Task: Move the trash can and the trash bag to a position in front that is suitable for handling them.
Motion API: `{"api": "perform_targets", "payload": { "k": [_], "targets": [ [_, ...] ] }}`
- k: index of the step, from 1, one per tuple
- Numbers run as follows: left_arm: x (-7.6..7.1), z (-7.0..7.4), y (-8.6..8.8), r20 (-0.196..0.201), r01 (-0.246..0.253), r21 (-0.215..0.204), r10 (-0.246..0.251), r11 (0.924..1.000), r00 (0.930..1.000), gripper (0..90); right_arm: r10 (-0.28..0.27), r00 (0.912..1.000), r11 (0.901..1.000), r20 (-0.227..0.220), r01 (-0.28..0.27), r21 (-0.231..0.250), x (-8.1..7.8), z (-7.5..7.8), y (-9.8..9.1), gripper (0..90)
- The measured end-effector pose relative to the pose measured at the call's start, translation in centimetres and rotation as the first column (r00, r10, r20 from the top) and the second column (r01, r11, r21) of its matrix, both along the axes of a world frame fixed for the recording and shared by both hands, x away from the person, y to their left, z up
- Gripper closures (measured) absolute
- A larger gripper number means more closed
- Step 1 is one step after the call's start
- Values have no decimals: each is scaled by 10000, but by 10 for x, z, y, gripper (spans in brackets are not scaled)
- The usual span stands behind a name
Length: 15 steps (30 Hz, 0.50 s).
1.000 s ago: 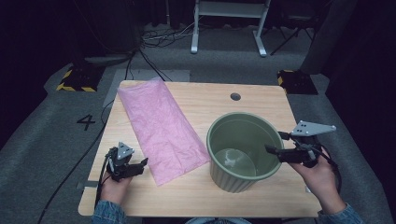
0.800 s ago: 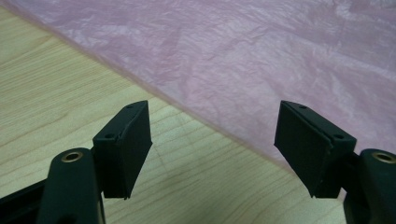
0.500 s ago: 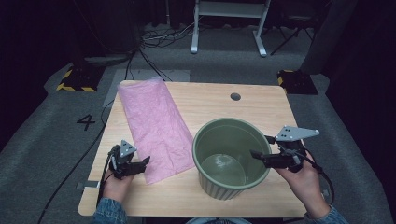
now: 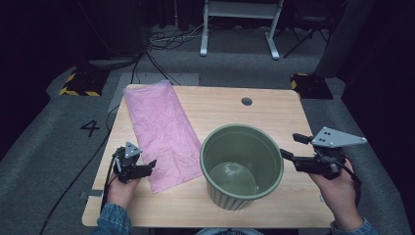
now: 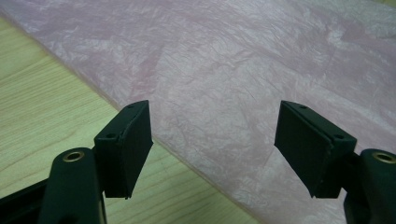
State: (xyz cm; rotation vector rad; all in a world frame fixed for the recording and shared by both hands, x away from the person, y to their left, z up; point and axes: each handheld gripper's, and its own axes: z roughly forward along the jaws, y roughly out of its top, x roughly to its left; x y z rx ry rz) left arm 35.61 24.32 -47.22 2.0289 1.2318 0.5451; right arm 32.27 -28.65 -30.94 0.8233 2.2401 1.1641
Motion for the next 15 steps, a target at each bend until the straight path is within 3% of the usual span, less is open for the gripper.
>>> {"api": "perform_targets", "payload": {
  "k": [2, 6, 7, 9, 10, 12, 15],
  "targets": [
    [2, 0, 3, -131, -124, -87, 123, 9999, 9998, 277, -245, 9993, 9991, -291, 255, 347, 0, -7, -19, 337],
    [6, -1, 7, -317, -302, -204, 295, 9993, 9991, 276, -679, 9976, 9976, -127, 677, -118, 0, -21, -31, 319],
    [9, -1, 9, -405, -407, -175, 400, 9990, 9984, 275, -877, 9953, 9960, -415, 869, -199, 1, -34, -40, 319],
    [11, -1, 11, -443, -456, -176, 448, 9988, 9980, 278, -956, 9941, 9953, -510, 945, -227, 1, -39, -43, 320],
    [13, -1, 13, -492, -590, -172, 581, 9981, 9971, 285, -1146, 9897, 9933, -863, 1127, -261, 2, -55, -49, 327],
    [15, -1, 15, -504, -685, -190, 675, 9975, 9964, 286, -1176, 9878, 9929, -1025, 1155, -269, 2, -60, -51, 333],
    [22, 1, 20, -598, -1015, -185, 1003, 9947, 9932, 283, -1279, 9786, 9917, -1614, 1239, -350, 5, -85, -55, 339]
  ]
}}
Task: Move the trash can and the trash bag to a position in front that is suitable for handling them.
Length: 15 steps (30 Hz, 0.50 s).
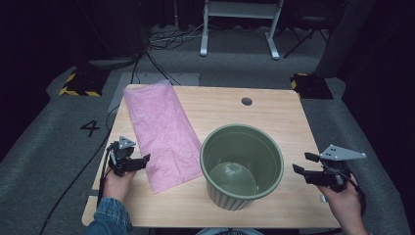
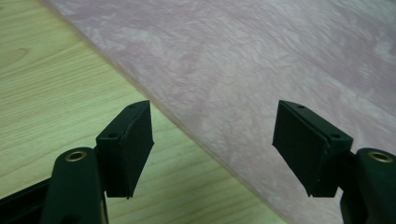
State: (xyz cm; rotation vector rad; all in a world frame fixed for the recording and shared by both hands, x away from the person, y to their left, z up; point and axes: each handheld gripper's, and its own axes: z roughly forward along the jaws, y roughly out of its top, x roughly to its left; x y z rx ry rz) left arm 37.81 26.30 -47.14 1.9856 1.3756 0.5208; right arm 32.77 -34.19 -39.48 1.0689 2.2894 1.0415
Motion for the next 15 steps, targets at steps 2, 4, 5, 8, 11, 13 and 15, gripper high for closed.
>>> {"api": "perform_targets", "payload": {
  "k": [2, 4, 5, 8, 11, 13, 15],
  "targets": [
    [9, 2, 4, -70, -169, 24, 170, 9999, 9998, 277, -41, 9995, 10000, -311, 40, -46, 3, -20, 0, 338],
    [12, 2, 5, -114, -245, 17, 245, 9997, 9996, 275, -55, 9993, 9999, -361, 52, -92, 3, -24, 0, 338],
    [17, 1, 5, -192, -301, 96, 302, 9995, 9994, 269, -77, 9985, 9997, -533, 65, -226, 6, -34, 3, 338],
    [26, -4, 6, -270, -419, -126, 416, 9990, 9988, 270, -81, 9980, 9996, -631, 65, -260, 7, -41, 5, 338],
    [36, -9, 3, -554, -404, -124, 396, 9991, 9977, 251, -105, 9972, 9984, -741, 63, -569, 10, -53, 12, 344],
    [45, -10, -2, -446, -409, 258, 421, 9988, 9981, 249, -94, 9951, 9979, -982, 30, -652, 13, -60, 15, 352],
    [49, -10, -4, -434, -485, 367, 501, 9981, 9978, 248, -113, 9943, 9978, -1058, 43, -666, 14, -62, 17, 353]
  ]
}}
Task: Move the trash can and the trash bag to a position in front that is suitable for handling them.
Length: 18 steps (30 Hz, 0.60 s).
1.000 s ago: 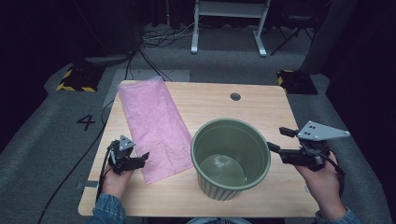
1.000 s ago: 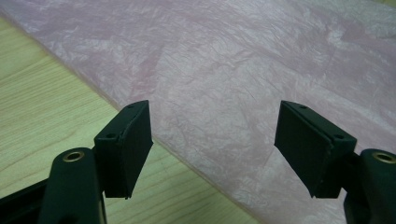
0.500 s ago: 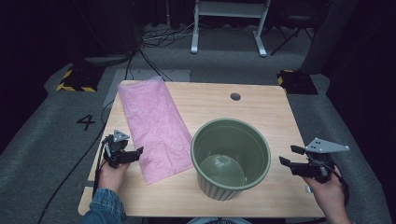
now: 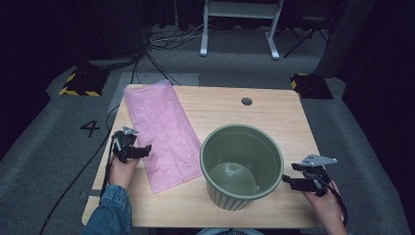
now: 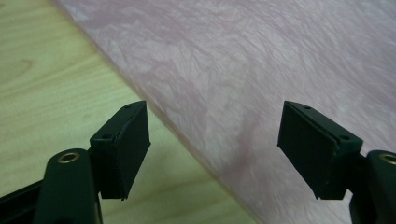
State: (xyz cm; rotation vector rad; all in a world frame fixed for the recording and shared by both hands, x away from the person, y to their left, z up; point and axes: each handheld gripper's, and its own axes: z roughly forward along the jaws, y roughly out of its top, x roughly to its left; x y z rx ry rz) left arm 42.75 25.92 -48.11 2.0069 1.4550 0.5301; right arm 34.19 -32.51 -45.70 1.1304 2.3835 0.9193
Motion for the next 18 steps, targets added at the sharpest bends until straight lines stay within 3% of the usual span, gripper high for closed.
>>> {"api": "perform_targets", "payload": {
  "k": [5, 7, 9, 16, 18],
  "targets": [
    [19, -2, -2, -217, -256, 169, 260, 9995, 9994, 240, -26, 9997, 9997, -237, 21, -223, 6, -14, 8, 364],
    [27, -7, -4, -376, -366, 488, 384, 9981, 9986, 234, -26, 9989, 9994, -474, 9, -348, 9, -24, 12, 382],
    [31, -12, -2, -371, -450, 379, 464, 9983, 9982, 226, -67, 9984, 9989, -565, 40, -469, 11, -29, 14, 381],
    [31, -14, 0, -224, -553, 202, 557, 9983, 9982, 223, -52, 9992, 10000, -388, 53, 36, 14, -34, 13, 350],
    [30, -13, 0, -216, -460, 211, 465, 9987, 9987, 267, -37, 9996, 9999, -282, 40, 114, 14, -35, 13, 338]
  ]
}}
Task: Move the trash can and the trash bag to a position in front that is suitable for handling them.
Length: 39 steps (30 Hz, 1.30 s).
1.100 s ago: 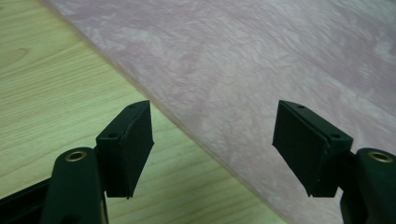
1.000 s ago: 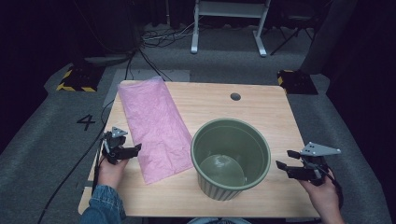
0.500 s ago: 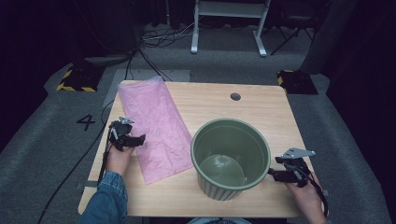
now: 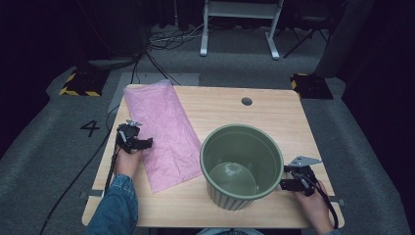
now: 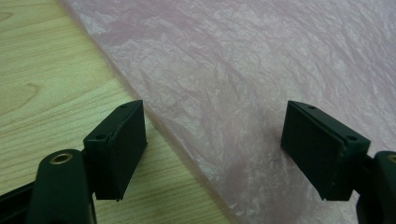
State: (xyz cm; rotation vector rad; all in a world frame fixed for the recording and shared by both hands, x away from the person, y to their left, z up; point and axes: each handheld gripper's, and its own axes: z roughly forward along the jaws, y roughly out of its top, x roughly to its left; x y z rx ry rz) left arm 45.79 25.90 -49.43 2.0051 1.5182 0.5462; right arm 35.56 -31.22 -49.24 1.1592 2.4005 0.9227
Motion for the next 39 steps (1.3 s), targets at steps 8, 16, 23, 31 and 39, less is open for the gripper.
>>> {"api": "perform_targets", "payload": {
  "k": [8, 16, 23, 31, 39],
  "targets": [
    [-7, 5, -16, -66, 653, 35, -653, 9979, 9978, 639, -18, 9993, 9995, 376, 6, 312, -1, -5, -2, 301],
    [-17, 2, -10, 75, 1027, -1034, -1025, 9893, 9947, 891, -21, 9963, 9973, 862, -43, 737, -3, -11, -5, 289],
    [-30, 4, -2, 723, 1310, -1814, -1196, 9746, 9902, 895, 37, 9962, 9973, 872, -100, 721, -3, -11, -6, 284],
    [-46, 25, -1, 1679, 1873, -2305, -1506, 9549, 9742, 895, 30, 9962, 9974, 874, -92, 715, -2, -11, -6, 283],
    [-68, 57, -5, 2758, 2559, -2572, -1830, 9319, 9436, 895, 39, 9961, 9974, 876, -101, 708, -2, -11, -5, 280]
  ]
}}
